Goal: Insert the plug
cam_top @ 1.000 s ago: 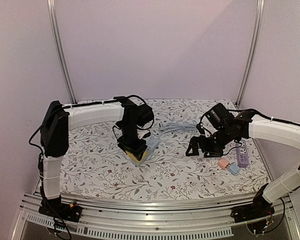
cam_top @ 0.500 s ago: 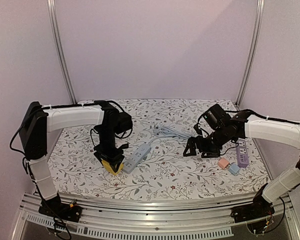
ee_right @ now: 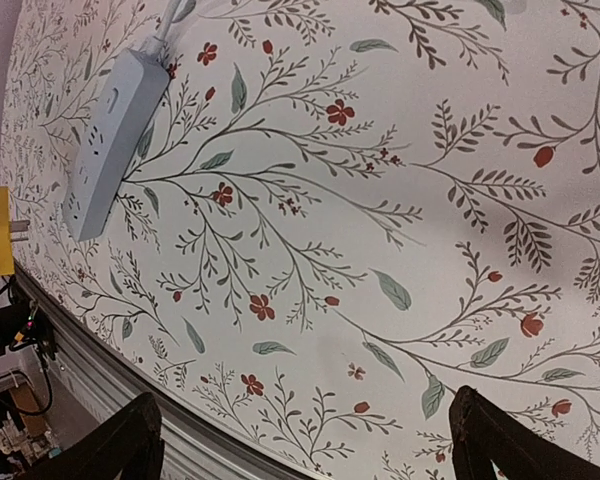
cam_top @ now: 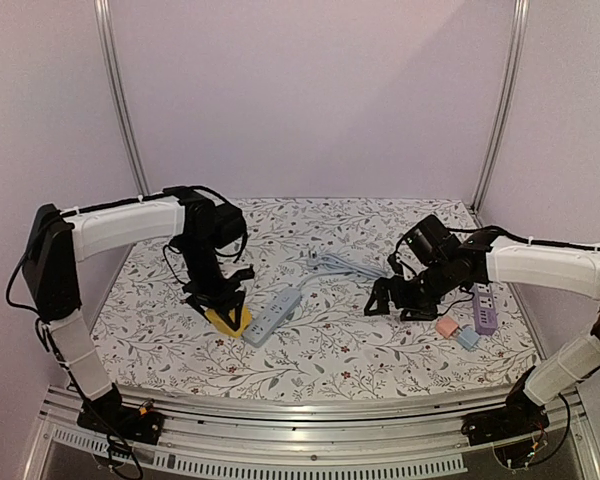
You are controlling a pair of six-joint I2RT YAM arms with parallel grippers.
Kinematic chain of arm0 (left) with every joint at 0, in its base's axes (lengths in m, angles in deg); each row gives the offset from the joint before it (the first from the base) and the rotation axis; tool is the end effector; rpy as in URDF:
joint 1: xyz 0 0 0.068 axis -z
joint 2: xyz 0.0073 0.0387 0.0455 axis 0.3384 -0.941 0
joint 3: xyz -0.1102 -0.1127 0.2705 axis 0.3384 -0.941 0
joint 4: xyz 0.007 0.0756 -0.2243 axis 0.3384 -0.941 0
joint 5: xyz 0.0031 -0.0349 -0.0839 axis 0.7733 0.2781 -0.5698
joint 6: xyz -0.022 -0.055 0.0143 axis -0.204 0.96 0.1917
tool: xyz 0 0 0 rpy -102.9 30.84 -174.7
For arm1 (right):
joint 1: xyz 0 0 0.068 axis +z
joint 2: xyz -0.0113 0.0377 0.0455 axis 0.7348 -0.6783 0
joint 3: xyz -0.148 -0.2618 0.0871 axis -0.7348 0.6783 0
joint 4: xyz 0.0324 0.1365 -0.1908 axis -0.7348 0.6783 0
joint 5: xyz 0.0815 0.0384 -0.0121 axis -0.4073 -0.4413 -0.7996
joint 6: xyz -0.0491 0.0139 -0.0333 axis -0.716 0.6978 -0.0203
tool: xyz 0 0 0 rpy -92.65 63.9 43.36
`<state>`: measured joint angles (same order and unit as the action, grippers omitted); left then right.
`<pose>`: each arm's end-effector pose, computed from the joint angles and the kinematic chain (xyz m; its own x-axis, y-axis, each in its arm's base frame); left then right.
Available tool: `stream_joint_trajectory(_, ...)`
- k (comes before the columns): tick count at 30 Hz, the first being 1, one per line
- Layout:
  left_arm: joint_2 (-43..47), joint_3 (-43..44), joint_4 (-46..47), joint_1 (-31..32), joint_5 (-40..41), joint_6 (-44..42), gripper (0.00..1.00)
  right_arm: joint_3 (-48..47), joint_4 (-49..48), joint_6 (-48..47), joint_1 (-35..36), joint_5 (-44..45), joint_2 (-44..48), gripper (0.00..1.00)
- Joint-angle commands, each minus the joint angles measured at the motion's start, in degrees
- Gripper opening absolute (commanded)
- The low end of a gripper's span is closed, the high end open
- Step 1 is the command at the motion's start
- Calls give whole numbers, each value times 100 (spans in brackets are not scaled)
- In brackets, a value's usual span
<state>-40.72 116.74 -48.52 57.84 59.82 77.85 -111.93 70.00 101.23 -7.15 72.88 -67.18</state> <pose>0.2279 -0.1949 0.2713 -0.8731 0.4542 0.1774 0.4046 0.8779 -0.2561 0.1934 0.1787 0.2634 -0.9739 -0.0395 -0.2234 -0.1434 0.8704 0.4711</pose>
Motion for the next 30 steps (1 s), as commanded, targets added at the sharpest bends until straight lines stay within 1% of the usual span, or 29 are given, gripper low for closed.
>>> stream_joint_trajectory(1,286,-315,391,45,-267,-518,0,54,-109,103,57,51,171,99)
stream_joint_trajectory(3,218,-406,488,14,-242,-718,0,53,-95,88,54,37,174,99)
stream_joint_trajectory(6,45,-276,488,-54,-214,-970,0,15,-50,54,56,7,167,99)
stream_joint_trajectory(9,-50,-165,532,-150,-388,-1213,0,-16,7,26,69,-2,161,99)
stream_joint_trajectory(11,-70,-164,725,-209,-732,-1277,0,-9,10,16,76,-26,172,99)
stream_joint_trajectory(13,-183,-114,781,-203,-857,-1356,0,-12,25,16,88,-47,173,99)
stream_joint_trajectory(17,-473,39,821,-196,-858,-1475,0,42,66,-20,117,-29,180,99)
stream_joint_trajectory(24,-748,275,754,-240,-575,-1594,0,229,-9,39,117,-46,290,99)
stream_joint_trajectory(30,-974,459,674,-354,-669,-1644,0,288,10,70,119,-14,357,99)
